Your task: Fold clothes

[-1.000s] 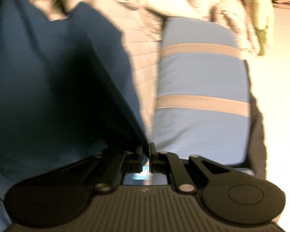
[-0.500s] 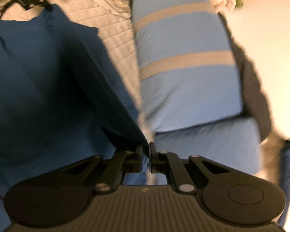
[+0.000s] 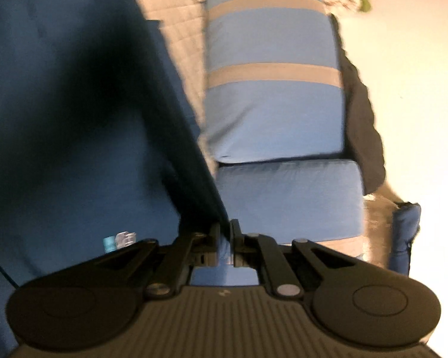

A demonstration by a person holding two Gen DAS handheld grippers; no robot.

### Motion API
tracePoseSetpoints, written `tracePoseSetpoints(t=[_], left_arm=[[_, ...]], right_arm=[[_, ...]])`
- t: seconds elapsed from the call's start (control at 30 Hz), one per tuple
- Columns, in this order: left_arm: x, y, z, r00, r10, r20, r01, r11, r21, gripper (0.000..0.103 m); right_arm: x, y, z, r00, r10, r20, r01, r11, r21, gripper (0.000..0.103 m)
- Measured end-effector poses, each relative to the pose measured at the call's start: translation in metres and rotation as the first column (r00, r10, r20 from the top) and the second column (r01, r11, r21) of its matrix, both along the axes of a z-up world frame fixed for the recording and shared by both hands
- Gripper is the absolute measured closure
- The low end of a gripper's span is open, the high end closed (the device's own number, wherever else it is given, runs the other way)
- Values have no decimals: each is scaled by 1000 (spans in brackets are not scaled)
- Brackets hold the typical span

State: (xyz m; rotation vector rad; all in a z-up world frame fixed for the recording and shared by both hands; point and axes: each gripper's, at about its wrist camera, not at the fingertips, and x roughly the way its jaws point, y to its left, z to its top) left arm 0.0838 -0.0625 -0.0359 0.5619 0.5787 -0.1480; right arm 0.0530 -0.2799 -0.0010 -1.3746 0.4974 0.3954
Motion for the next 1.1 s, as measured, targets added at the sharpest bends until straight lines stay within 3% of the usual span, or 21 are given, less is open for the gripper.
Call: tracePoseSetpoints(t=[0.03,0.07,0.1,0.2,0.3,0.4,0.53,0.63,0.8,0.9,0.97,1.0,1.03,1.1], left_arm=[[1,2,-2,1000,15,-12,-15,1000,-3,80],[1,4,-4,1000,20,-24,-20,1000,-9,79],[0,6,-7,999,17,-37,-17,1000,-16,78],[-4,8,-12,999,8,-47,-8,1000,3,77],[-8,9,-14,998,1,-55,-1,1000,3,74],[-10,11,-15,998,1,-56,-2,1000,-16,69],[-10,16,-14,998,12,-65,-16,998,-67,65],[-12,19,-13,997,20,-70,-27,994,-103,64],[-19,20,-14,997,5,-77,-13,995,-103,62],[-19,20,-18,996,3,-85,-11,995,-100,62],[-17,20,-20,996,12,-92,-22,995,-102,62],[-15,20,-20,995,16,-94,-26,994,-110,62],[-14,20,-20,995,19,-97,-31,993,-118,62],[-12,20,-20,995,26,-101,-39,991,-132,62]], right_arm=[[-8,0,-12,999,5,-36,-5,1000,2,72],[-17,-1,-24,997,10,-75,-9,1000,11,67],[-24,-5,-36,993,11,-120,-7,1000,28,56],[-40,-29,-62,977,-12,-214,28,997,69,46],[-41,-62,-70,962,-54,-267,98,983,156,44],[-33,-93,-66,945,-87,-316,182,941,285,44],[-30,-98,-67,952,-78,-297,191,908,374,44],[-32,-91,-78,966,-40,-256,137,917,375,44],[-23,-72,-107,982,16,-190,39,958,285,44],[-17,-61,-124,987,52,-152,-16,974,227,48],[-17,-56,-128,986,66,-152,-36,980,195,68],[-16,-54,-130,986,68,-155,-40,984,173,84],[-16,-52,-131,986,70,-154,-46,988,151,90],[-17,-50,-126,988,59,-145,-42,992,122,91]])
